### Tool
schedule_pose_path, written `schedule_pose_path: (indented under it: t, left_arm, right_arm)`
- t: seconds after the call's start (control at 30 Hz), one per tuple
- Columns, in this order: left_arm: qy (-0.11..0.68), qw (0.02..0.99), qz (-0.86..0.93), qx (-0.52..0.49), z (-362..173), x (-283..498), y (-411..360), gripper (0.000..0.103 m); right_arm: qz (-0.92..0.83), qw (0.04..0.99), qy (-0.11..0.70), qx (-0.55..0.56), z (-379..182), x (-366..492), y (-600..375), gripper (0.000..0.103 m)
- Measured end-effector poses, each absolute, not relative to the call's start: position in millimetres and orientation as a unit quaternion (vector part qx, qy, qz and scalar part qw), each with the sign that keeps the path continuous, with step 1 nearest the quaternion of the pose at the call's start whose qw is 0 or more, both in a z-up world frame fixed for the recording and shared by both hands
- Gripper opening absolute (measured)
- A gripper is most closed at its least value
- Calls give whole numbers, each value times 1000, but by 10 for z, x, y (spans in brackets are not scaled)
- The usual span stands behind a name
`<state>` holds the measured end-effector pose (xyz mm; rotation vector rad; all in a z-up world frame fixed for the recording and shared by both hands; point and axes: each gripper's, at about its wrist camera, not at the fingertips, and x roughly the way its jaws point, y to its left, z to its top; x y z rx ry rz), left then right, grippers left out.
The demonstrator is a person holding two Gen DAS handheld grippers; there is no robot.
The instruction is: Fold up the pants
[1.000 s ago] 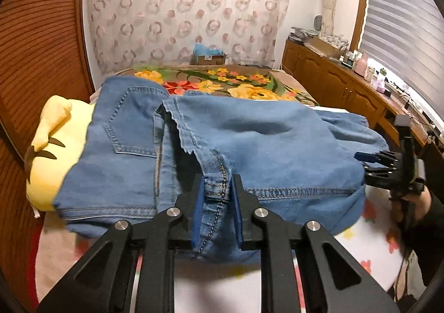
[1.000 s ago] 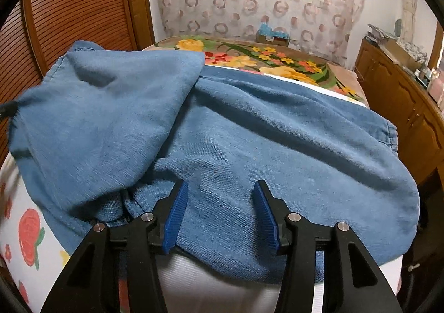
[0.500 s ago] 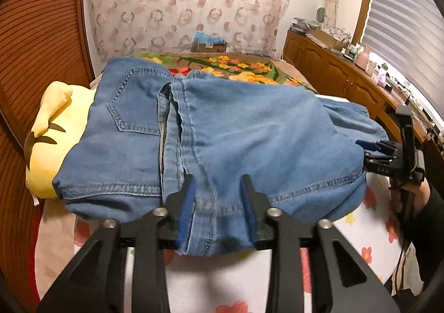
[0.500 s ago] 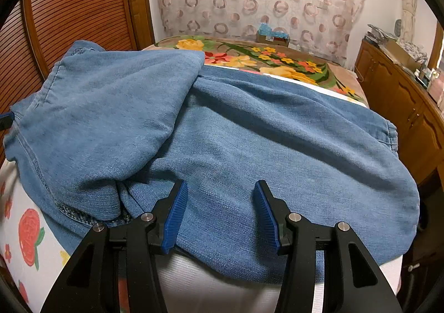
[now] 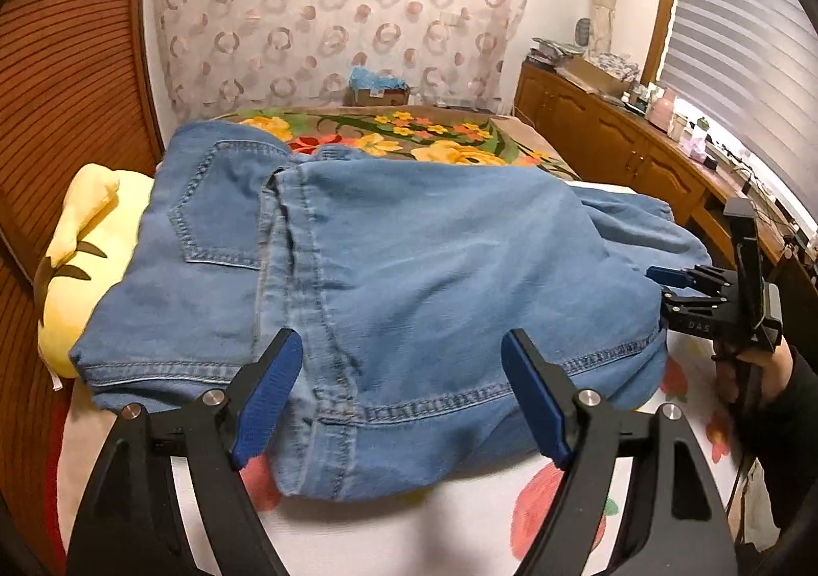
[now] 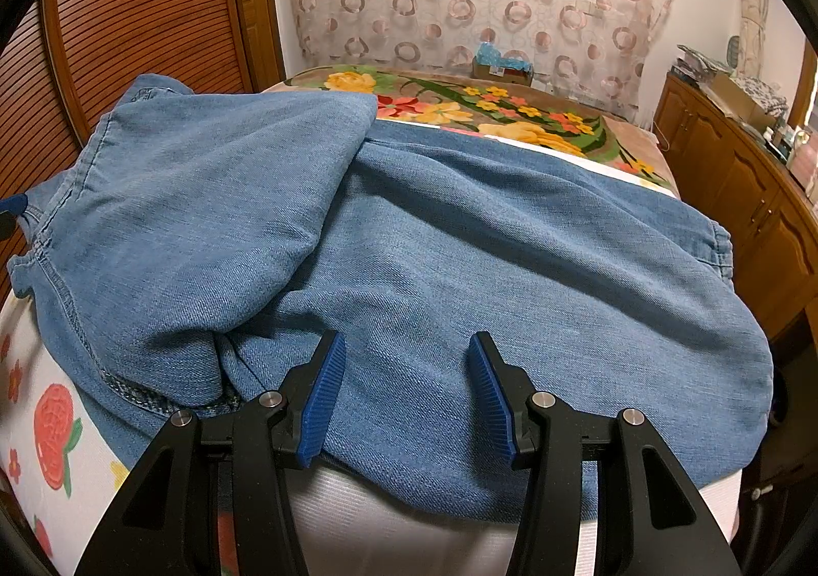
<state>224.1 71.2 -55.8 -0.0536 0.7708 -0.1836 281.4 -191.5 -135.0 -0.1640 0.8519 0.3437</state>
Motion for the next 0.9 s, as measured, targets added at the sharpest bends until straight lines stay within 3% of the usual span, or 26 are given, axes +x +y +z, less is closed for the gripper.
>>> schedule_pose_path:
  t: [0.9]
  left_arm:
    - [372,918,-136,7,-479,2413,17,81]
  right_arm:
    - [164,893,411,-79,-1348,2799,-1886,54]
